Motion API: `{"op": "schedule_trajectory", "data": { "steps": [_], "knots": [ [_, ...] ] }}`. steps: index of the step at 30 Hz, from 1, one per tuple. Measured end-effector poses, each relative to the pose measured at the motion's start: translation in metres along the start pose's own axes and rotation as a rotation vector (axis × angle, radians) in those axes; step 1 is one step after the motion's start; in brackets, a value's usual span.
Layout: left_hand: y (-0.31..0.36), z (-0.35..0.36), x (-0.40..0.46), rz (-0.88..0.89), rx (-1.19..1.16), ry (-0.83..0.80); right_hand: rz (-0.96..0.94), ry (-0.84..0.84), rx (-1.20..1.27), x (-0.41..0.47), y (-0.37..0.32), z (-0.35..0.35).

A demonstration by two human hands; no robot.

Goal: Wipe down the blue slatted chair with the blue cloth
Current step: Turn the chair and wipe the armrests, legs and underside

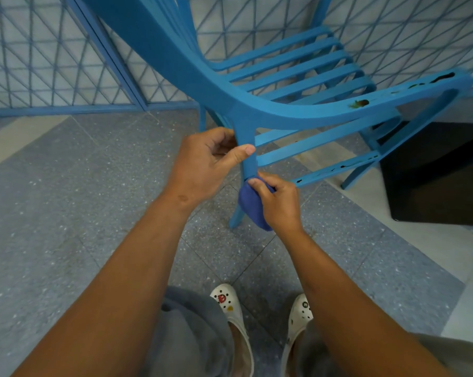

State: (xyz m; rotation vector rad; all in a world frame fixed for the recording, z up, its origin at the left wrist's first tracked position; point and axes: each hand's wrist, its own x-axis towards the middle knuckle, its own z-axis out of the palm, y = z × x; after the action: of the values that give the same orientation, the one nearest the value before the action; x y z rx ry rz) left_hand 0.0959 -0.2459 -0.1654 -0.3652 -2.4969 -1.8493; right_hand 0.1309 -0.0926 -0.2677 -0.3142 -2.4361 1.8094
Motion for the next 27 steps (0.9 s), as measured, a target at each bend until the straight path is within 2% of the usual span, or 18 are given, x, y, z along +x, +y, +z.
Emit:
{"op": "schedule_trajectory", "data": {
  "steps": [3, 5, 8, 12, 15, 17, 22, 24, 27],
  "knots": [
    [0.001, 0.000, 0.000, 0.024, 0.038, -0.023, -0.103, 0.047, 0.104, 0.002, -0.018, 0.000],
    [0.002, 0.000, 0.000, 0.044, 0.062, -0.021, -0.108, 0.074, 0.133, 0.001, -0.022, 0.003],
    [0.004, 0.000, -0.002, 0.047, 0.080, -0.013, -0.049, 0.076, 0.125, 0.001, -0.008, 0.009],
    [0.006, 0.000, -0.002, 0.052, 0.097, -0.004, 0.088, -0.011, -0.033, -0.003, 0.020, 0.010],
    [0.007, -0.001, -0.003, 0.061, 0.094, -0.009, 0.112, -0.048, -0.076, -0.001, 0.021, 0.007],
    [0.008, -0.001, -0.002, 0.064, 0.094, -0.020, 0.057, -0.007, -0.063, -0.002, 0.005, 0.005],
    [0.009, -0.004, -0.003, 0.072, 0.101, -0.036, -0.235, 0.225, 0.076, -0.009, -0.047, 0.011],
    [0.009, -0.005, -0.003, 0.069, 0.109, -0.036, -0.255, 0.269, 0.088, -0.009, -0.047, 0.017],
    [0.008, -0.005, -0.003, 0.040, 0.078, -0.036, -0.186, 0.236, 0.062, -0.008, -0.018, 0.022]
  ]
}}
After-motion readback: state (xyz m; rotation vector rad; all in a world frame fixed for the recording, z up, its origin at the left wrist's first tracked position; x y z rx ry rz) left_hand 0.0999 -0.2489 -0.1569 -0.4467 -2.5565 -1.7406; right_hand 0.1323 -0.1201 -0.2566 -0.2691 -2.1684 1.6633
